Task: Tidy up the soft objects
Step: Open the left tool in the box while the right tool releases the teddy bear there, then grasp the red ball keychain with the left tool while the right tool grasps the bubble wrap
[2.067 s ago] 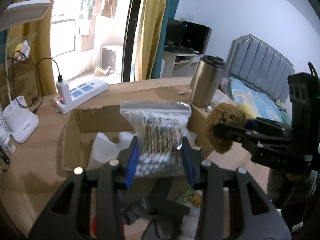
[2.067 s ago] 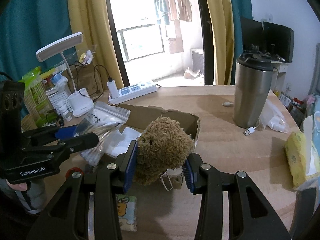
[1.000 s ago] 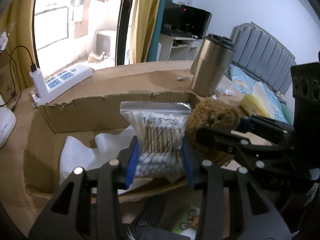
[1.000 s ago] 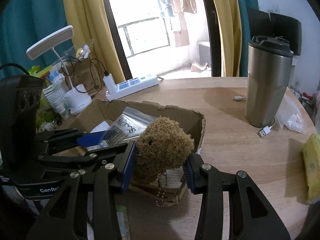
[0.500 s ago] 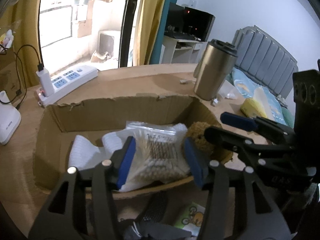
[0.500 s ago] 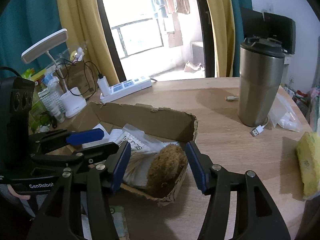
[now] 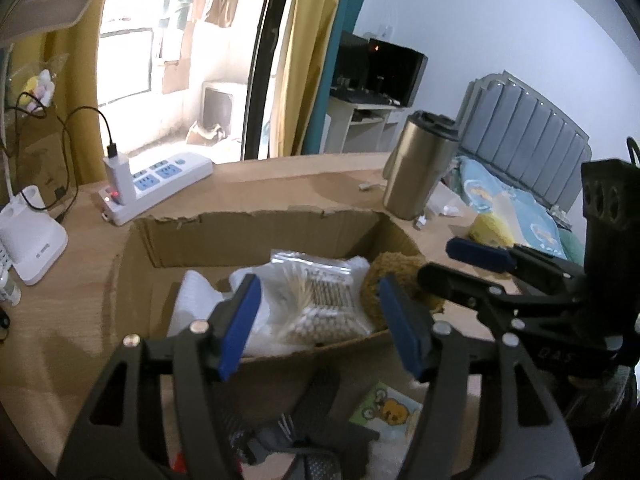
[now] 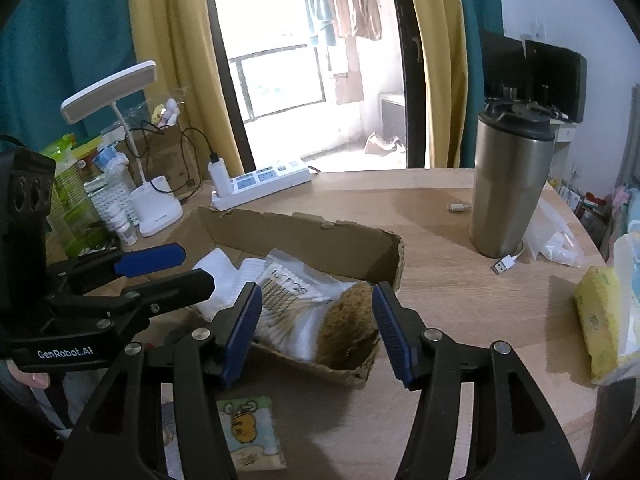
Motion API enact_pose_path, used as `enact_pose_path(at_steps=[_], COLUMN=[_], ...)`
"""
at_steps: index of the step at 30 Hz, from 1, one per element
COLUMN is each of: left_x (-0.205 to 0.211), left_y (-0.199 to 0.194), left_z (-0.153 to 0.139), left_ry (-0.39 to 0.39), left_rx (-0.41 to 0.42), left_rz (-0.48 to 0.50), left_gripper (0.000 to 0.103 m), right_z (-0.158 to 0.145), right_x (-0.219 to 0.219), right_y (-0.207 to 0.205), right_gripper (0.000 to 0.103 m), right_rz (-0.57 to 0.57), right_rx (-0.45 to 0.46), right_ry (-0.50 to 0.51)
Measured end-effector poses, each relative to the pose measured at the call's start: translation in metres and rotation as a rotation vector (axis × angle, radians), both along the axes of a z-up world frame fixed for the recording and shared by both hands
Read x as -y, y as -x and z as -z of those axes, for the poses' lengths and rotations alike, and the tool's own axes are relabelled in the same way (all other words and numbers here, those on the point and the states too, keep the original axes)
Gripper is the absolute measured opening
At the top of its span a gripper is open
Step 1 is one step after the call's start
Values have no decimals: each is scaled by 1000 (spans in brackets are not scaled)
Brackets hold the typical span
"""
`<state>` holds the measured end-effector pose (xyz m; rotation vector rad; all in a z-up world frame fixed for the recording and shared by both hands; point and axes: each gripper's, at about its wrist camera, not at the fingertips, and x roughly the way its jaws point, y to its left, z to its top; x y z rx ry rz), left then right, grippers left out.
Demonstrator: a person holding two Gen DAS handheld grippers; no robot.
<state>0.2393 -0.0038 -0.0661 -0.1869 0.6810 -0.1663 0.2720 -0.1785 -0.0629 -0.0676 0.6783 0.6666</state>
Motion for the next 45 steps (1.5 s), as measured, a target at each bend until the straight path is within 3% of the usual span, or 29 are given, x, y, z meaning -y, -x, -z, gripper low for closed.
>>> enact_pose_path(at_steps=[26,45], left_x=[-31,-48], left_y=[83,125], left_z=[-22,-9], left_ry=[18,35], left_rx=[104,90], left_rz=[-63,-96], left_gripper=[73,74], right_z=[-19,-6], right_x=[-10,-25], right_y=[66,105], right_gripper=[61,61], right_rz=[-2,-23], right_rx=[61,43], right_ry=[22,49])
